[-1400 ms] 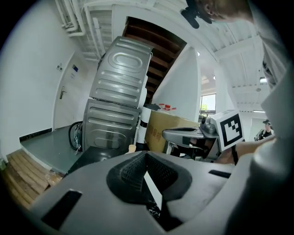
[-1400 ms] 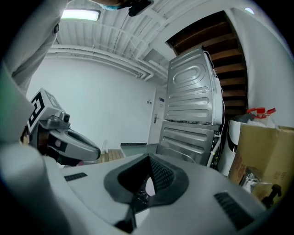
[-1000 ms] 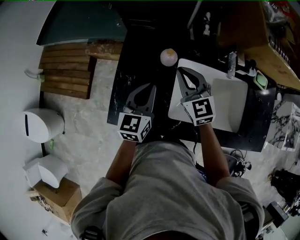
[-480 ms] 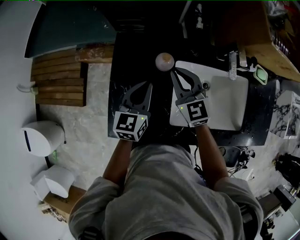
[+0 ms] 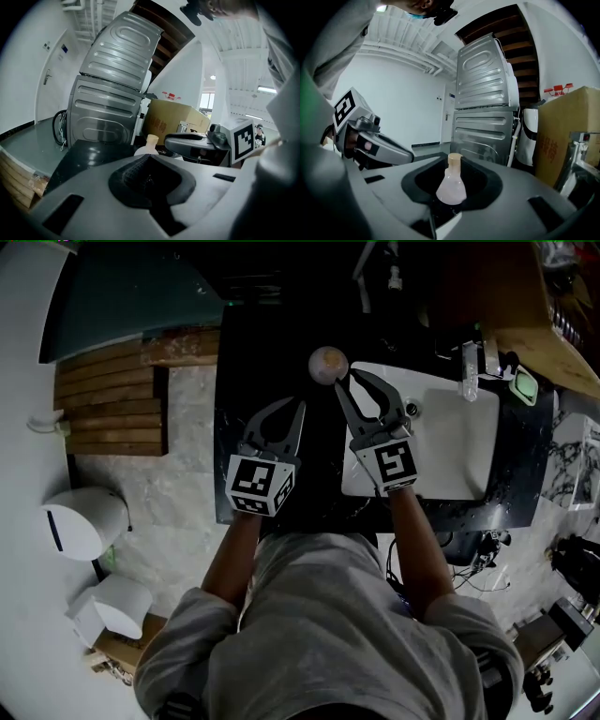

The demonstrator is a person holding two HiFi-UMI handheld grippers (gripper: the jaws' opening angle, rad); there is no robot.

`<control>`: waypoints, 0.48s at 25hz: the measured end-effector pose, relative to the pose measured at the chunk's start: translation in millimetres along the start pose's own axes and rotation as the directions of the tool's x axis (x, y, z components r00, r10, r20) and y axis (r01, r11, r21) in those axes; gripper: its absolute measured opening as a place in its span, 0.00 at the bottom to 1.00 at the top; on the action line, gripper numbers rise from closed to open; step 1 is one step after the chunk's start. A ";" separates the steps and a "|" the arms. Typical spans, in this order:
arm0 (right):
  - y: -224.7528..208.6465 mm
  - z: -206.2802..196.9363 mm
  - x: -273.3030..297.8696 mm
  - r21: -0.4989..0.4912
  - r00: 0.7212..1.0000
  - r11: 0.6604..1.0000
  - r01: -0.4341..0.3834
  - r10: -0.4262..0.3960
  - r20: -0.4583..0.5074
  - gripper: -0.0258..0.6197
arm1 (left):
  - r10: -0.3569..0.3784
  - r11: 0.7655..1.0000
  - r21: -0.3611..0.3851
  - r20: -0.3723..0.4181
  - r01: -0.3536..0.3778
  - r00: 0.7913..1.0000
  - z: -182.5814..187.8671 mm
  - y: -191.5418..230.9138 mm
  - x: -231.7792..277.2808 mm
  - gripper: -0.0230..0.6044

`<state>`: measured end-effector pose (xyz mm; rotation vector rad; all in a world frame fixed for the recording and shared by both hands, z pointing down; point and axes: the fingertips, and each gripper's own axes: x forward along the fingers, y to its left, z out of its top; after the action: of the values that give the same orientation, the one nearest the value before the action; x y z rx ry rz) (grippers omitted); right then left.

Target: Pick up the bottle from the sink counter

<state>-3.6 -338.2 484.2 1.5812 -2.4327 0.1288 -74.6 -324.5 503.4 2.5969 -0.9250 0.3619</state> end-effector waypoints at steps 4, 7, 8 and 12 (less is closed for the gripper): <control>-0.9 -5.9 7.2 0.022 1.000 1.000 -0.009 0.009 -0.005 0.22 | 0.008 1.000 0.010 0.003 -0.008 1.000 0.3 8.4 2.9 0.05; -1.7 -8.9 11.9 0.045 1.000 0.999 -0.018 0.018 0.007 0.24 | 0.007 1.000 0.008 -0.001 -0.007 1.000 -2.3 10.3 5.3 0.05; -1.6 -8.0 14.0 0.056 1.000 0.998 -0.020 0.020 0.014 0.25 | 0.008 1.000 0.003 -0.002 -0.008 1.000 -2.9 10.9 5.8 0.05; -2.1 -8.6 22.7 0.060 1.000 0.998 -0.027 0.027 0.009 0.31 | 0.011 1.000 -0.014 0.003 -0.011 1.000 -3.0 15.1 5.7 0.05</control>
<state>-9.3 -357.6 497.9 1.5767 -2.4791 0.2025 -80.5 -337.4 511.9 2.5814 -0.9404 0.3541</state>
